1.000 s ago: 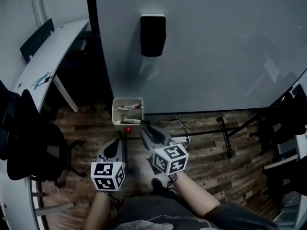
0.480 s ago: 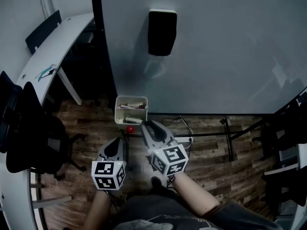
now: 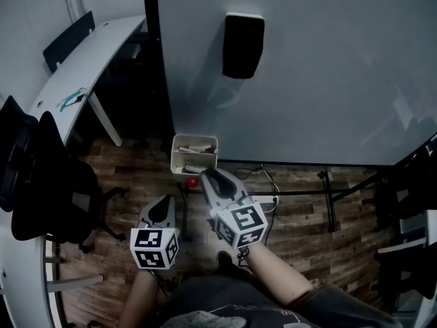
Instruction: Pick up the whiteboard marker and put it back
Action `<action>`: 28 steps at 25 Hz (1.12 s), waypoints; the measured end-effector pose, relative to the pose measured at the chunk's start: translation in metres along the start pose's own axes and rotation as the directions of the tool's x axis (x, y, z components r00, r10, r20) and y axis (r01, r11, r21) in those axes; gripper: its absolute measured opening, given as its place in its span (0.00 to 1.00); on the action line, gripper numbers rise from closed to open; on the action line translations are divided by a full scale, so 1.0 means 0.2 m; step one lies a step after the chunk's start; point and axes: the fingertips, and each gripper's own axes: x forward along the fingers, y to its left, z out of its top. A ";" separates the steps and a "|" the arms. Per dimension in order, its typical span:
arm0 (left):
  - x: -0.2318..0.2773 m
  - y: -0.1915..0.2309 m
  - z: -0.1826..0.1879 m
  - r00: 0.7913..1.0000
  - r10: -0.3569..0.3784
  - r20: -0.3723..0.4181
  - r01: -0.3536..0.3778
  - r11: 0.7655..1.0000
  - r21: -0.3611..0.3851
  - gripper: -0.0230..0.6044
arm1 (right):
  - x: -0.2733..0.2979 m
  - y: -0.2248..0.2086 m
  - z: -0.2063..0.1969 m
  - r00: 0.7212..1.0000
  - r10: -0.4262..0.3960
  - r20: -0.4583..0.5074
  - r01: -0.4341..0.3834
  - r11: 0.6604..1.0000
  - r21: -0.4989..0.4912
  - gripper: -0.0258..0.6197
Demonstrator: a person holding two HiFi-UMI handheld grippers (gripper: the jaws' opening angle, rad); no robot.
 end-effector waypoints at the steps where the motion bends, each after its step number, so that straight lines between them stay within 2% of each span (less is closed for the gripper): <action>1: -0.01 0.01 0.00 1.000 0.000 0.002 0.000 1.000 0.000 0.06 | -0.01 0.00 0.02 1.000 -0.001 0.008 0.001 1.000 -0.008 0.17; 6: -0.05 0.00 0.01 0.999 -0.028 0.015 0.028 1.000 0.011 0.06 | -0.10 0.02 0.12 0.999 -0.023 0.047 0.025 0.998 -0.055 0.17; 15: -0.21 -0.06 0.01 0.990 -0.140 0.035 0.138 0.989 0.062 0.06 | -0.39 0.09 0.25 0.980 -0.152 0.127 0.159 0.986 -0.049 0.17; 21: -0.35 -0.10 -0.08 0.974 -0.225 0.019 0.223 0.971 0.092 0.06 | -0.60 0.20 0.17 0.960 -0.252 0.121 0.258 0.965 -0.037 0.17; 28: -0.49 -0.19 -0.20 0.953 -0.302 -0.022 0.303 0.945 0.121 0.06 | -0.78 0.35 -0.02 0.949 -0.310 0.064 0.312 0.950 -0.015 0.17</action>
